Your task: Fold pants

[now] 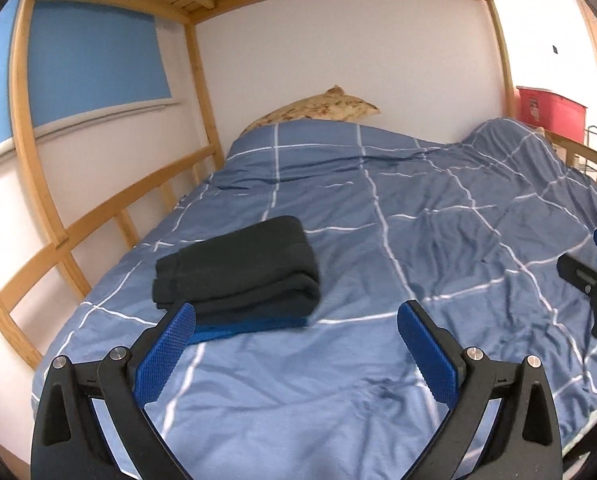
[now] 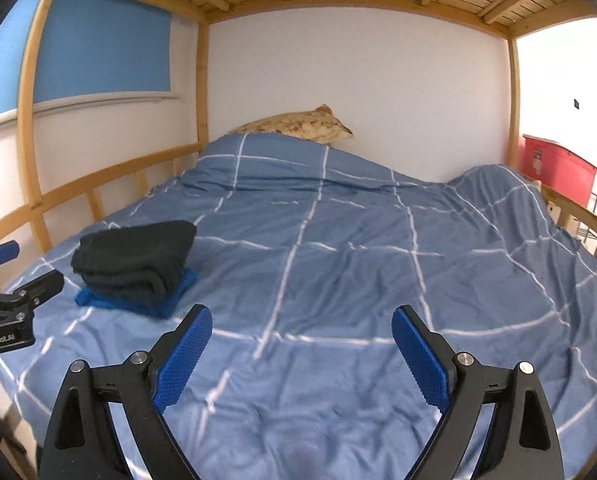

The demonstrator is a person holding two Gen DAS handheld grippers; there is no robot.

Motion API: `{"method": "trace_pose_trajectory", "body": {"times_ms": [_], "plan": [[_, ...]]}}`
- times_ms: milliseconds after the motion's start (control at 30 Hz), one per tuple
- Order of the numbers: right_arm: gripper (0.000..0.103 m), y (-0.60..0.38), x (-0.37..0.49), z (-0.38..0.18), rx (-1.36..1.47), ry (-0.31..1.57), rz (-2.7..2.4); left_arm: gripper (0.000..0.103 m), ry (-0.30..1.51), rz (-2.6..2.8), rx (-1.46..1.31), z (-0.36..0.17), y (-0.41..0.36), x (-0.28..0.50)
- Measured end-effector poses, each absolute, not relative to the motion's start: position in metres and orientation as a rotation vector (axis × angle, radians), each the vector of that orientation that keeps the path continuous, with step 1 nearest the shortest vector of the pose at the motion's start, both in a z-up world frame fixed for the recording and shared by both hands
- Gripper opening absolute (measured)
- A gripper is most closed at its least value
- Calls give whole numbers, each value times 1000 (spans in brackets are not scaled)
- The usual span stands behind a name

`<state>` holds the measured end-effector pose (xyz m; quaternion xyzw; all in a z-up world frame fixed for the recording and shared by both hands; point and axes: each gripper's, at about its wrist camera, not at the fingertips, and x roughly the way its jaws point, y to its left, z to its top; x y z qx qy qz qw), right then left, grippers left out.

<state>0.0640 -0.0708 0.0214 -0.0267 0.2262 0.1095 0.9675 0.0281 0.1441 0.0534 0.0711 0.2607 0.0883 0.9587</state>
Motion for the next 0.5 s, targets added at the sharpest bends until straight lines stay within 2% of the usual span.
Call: {"method": "trace_pose_trajectory", "body": {"times_ms": [500], "plan": [[92, -128, 16, -3, -4, 522, 207, 103, 602, 147, 57, 36, 92, -8]]}}
